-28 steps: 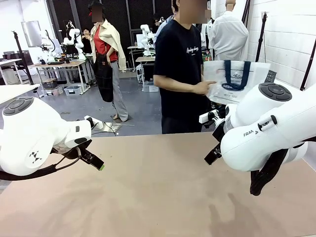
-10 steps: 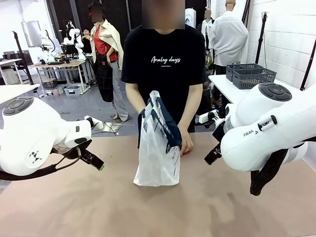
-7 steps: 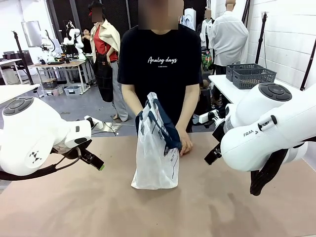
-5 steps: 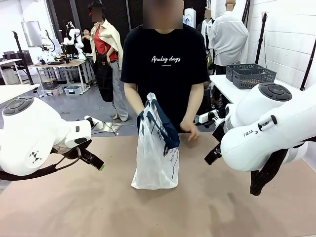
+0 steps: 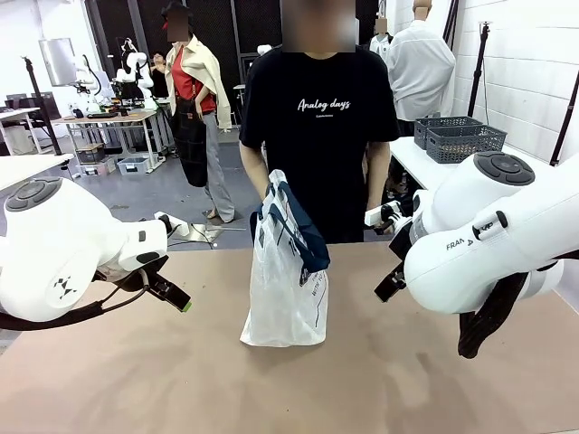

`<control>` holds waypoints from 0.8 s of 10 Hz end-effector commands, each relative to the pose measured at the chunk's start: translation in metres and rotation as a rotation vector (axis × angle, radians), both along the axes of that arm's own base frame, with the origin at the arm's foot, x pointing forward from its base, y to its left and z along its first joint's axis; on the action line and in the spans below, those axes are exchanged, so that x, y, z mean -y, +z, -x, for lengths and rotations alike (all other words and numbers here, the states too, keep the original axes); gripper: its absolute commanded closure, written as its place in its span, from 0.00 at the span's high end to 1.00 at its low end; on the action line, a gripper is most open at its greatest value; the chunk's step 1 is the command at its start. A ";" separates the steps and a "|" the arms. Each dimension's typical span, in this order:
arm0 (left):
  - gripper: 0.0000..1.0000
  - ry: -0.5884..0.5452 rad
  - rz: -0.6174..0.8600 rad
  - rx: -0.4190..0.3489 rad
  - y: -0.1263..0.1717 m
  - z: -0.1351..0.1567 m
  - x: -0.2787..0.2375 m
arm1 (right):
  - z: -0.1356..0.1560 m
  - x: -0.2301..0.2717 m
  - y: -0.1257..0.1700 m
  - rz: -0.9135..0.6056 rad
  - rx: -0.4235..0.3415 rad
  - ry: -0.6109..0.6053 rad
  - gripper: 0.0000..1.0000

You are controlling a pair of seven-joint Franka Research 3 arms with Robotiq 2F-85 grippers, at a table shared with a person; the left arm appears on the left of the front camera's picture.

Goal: Transfer purchased items from the store into the shopping bag.
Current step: Open the Reusable shopping bag in the center of the table.

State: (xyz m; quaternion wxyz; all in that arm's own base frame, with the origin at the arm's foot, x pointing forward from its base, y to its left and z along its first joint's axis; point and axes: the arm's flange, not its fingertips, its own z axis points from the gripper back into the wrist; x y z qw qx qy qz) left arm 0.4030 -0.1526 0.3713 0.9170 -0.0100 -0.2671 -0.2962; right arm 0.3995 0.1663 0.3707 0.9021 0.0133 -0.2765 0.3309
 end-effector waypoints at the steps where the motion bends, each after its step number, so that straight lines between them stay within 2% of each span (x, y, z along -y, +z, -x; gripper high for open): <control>1: 1.00 0.003 0.002 0.000 0.000 -0.001 -0.001 | 0.000 0.000 0.000 0.000 0.000 0.000 1.00; 8: 1.00 0.003 0.002 0.000 0.000 -0.001 -0.001 | 0.000 0.000 0.000 0.000 0.000 0.000 1.00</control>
